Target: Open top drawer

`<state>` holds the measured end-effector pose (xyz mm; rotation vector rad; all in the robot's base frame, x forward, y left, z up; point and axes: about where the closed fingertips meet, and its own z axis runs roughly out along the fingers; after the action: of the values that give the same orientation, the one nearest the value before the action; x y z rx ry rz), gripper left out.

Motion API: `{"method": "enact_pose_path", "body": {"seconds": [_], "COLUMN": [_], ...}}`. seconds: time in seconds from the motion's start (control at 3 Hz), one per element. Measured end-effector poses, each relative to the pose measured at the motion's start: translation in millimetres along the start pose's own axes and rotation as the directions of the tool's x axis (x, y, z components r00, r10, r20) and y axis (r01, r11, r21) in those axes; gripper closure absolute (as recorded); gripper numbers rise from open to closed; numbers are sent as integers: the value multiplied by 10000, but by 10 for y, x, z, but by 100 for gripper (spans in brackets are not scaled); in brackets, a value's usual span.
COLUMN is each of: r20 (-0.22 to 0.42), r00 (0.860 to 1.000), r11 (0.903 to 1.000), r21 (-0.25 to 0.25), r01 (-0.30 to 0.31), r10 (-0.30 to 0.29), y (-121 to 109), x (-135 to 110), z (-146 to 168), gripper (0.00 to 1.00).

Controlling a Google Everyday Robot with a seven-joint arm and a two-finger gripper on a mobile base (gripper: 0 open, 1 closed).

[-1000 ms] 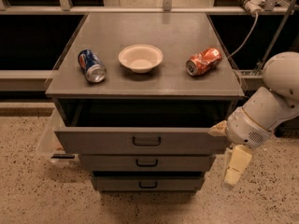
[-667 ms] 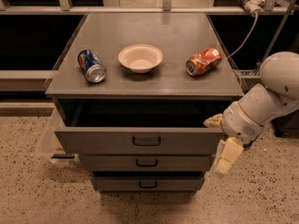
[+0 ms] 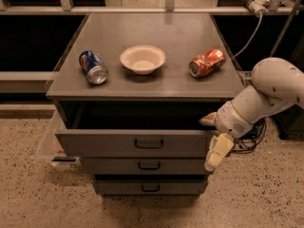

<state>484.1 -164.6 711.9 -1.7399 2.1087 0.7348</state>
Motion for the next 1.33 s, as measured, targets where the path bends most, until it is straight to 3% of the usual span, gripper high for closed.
{"method": "enact_pose_path", "body": {"seconds": [0.67, 1.33], "r20": [354, 230], "r00": [9990, 9989], "r11": [9967, 9974], "r21": [757, 585], "r01": [-288, -417], "r10": [262, 404], "y": [-15, 47], "x": [197, 182], "z": [314, 301], "gripper": [0, 0]}}
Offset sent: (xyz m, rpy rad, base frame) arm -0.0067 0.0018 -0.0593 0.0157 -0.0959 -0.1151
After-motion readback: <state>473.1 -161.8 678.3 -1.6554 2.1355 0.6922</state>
